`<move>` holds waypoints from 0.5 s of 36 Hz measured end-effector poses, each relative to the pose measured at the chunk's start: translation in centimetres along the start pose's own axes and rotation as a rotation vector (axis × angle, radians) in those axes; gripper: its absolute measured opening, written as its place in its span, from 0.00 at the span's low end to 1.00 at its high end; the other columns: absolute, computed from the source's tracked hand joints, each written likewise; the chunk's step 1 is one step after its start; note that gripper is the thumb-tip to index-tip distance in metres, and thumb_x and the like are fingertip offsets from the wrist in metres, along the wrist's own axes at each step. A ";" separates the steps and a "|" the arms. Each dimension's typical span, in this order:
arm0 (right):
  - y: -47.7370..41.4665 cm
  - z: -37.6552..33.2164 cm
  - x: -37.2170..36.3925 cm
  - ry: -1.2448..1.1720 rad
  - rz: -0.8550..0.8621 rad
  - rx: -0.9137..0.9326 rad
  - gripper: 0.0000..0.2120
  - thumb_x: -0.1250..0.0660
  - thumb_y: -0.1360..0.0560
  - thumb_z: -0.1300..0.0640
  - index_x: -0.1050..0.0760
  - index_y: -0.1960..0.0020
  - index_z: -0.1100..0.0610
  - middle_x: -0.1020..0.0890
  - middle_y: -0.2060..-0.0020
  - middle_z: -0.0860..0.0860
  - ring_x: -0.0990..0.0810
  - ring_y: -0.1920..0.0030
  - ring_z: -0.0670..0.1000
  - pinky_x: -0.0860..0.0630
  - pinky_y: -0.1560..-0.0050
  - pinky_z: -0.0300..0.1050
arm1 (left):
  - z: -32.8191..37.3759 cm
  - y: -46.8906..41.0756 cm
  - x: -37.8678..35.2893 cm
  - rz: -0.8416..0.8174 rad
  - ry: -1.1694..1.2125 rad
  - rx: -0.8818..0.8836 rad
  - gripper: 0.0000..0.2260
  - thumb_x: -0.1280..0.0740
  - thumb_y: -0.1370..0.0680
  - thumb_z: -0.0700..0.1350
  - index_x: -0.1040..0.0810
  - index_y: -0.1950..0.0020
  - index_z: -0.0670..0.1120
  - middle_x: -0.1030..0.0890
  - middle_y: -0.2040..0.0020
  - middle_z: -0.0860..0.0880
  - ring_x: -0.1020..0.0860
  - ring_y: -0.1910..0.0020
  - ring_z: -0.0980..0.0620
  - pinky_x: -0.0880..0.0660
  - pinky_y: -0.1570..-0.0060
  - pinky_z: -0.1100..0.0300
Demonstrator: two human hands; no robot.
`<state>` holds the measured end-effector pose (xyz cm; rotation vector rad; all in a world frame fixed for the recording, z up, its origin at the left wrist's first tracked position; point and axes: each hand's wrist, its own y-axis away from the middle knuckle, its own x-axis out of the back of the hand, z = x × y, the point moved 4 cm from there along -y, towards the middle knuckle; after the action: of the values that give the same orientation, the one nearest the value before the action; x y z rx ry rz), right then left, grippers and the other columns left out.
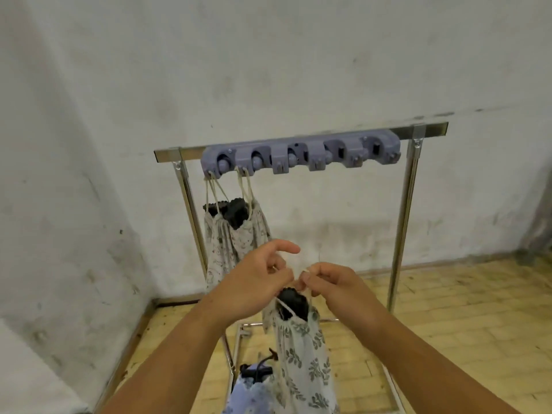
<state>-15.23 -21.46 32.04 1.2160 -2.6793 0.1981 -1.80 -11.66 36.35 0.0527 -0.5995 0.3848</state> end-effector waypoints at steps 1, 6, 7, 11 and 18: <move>-0.7 -0.6 0.4 -0.019 0.026 0.010 0.12 0.33 0.18 0.51 0.17 0.57 0.54 0.14 0.58 0.50 0.21 0.62 0.40 0.29 0.55 0.40 | 0.3 -0.7 0.8 0.023 -0.023 -0.013 0.12 0.32 0.18 0.46 0.24 0.38 0.61 0.21 0.60 0.55 0.21 0.63 0.57 0.25 0.59 0.61; -5.4 -4.2 1.5 -0.106 0.167 0.073 0.12 0.31 0.19 0.52 0.18 0.57 0.60 0.20 0.69 0.46 0.27 0.72 0.39 0.32 0.62 0.38 | 2.2 -4.5 5.2 0.258 -0.027 -0.101 0.11 0.28 0.20 0.43 0.20 0.43 0.58 0.17 0.57 0.54 0.16 0.56 0.53 0.18 0.51 0.55; -6.4 -5.1 1.6 -0.130 0.187 0.086 0.12 0.31 0.20 0.52 0.18 0.57 0.59 0.20 0.69 0.47 0.26 0.71 0.40 0.31 0.62 0.39 | 2.7 -5.4 6.0 0.306 -0.031 -0.121 0.10 0.28 0.20 0.43 0.20 0.44 0.58 0.16 0.57 0.54 0.16 0.56 0.54 0.19 0.54 0.56; -10.1 -7.8 2.3 -0.192 0.275 0.129 0.10 0.30 0.20 0.52 0.16 0.56 0.56 0.19 0.66 0.50 0.25 0.68 0.45 0.28 0.63 0.41 | 4.4 -8.7 8.2 0.465 -0.050 -0.171 0.08 0.28 0.21 0.46 0.21 0.46 0.59 0.15 0.55 0.56 0.16 0.57 0.58 0.19 0.57 0.58; -15.0 -9.7 2.8 -0.302 0.404 0.145 0.10 0.31 0.19 0.53 0.17 0.55 0.57 0.24 0.63 0.53 0.31 0.64 0.51 0.32 0.63 0.47 | 6.3 -14.1 9.6 0.640 0.002 -0.177 0.07 0.29 0.21 0.44 0.22 0.46 0.54 0.17 0.56 0.56 0.18 0.59 0.58 0.25 0.66 0.68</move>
<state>-4.50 -31.36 42.78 0.7727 -3.2068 0.2900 7.24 -22.49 47.85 -0.3168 -0.6389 0.9489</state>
